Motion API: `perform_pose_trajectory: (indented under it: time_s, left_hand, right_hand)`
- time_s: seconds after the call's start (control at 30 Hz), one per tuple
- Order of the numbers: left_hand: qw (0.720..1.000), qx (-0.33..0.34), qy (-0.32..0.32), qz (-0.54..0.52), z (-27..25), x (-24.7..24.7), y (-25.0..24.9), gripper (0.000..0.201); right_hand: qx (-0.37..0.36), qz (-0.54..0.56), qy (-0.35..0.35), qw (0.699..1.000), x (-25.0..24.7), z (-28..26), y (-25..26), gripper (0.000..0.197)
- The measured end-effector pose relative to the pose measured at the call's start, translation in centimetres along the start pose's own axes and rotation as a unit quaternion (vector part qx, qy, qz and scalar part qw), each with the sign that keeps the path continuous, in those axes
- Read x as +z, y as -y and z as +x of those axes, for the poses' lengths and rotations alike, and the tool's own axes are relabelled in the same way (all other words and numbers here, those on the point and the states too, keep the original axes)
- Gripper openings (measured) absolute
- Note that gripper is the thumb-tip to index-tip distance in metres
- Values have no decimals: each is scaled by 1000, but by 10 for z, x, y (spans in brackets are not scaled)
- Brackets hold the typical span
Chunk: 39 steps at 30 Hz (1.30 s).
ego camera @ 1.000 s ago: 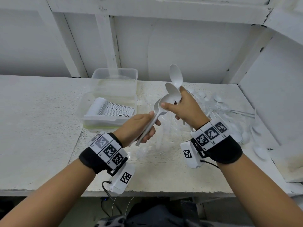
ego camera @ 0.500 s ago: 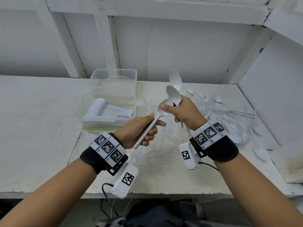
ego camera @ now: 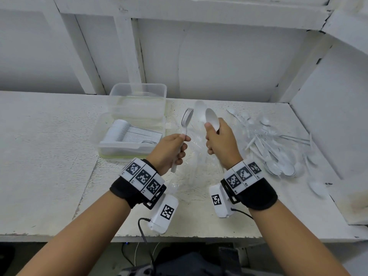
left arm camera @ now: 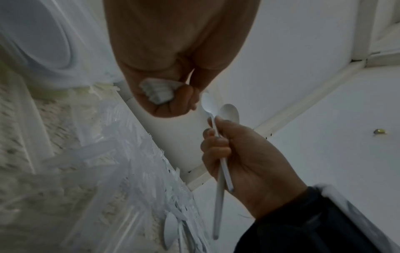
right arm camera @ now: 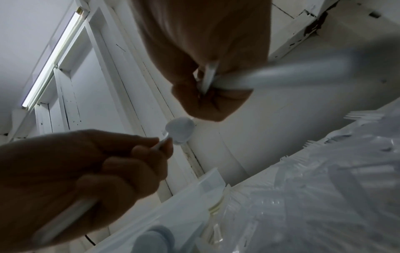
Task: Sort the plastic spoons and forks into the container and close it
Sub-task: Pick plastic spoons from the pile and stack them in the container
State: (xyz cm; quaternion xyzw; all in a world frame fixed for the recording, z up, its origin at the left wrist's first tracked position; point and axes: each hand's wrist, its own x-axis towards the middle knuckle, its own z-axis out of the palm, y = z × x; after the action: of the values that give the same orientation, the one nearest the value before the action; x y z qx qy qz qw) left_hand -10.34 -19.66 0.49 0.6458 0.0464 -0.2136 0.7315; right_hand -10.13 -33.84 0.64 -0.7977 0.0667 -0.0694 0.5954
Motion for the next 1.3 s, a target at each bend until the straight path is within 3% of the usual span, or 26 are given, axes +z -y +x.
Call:
perform_pose_trajectory:
  time_s: [0.13,0.3,0.53,0.67,0.77,0.93,1.17,1.3]
  left_hand:
    - [998,32,-38,-50,0,12,4,24]
    - [992,35,-14,-121,-2,22,11,22]
    - [993,48,15,-104,-6,24,11,22]
    - [997,35,9,-72,-5,21,11,22]
    - [998,29,6,-56,-5,18,13,20]
    - [997,9,28,-75,-6,10,12,22]
    - [977,-45,140,-153,-13,0,8,28]
    - [977,-39,175,-119,-15,-5,7,26]
  right_hand:
    - [-1,21,-25,999,10,-9,-6,11]
    - [-20,18,-31,999,21,-17,-8,14]
    - [-71,-92,-33,993,29,-18,-11,24]
    - [-77,-117,-54,989,27,-18,-8,21]
    - [-53,-129,-22,990,21,-19,0,33]
    - [-30,26,27,999,7,-11,3,4]
    - [65,218,-4,974,17,-7,0,21]
    - [77,241,6,968,28,-9,-2,13]
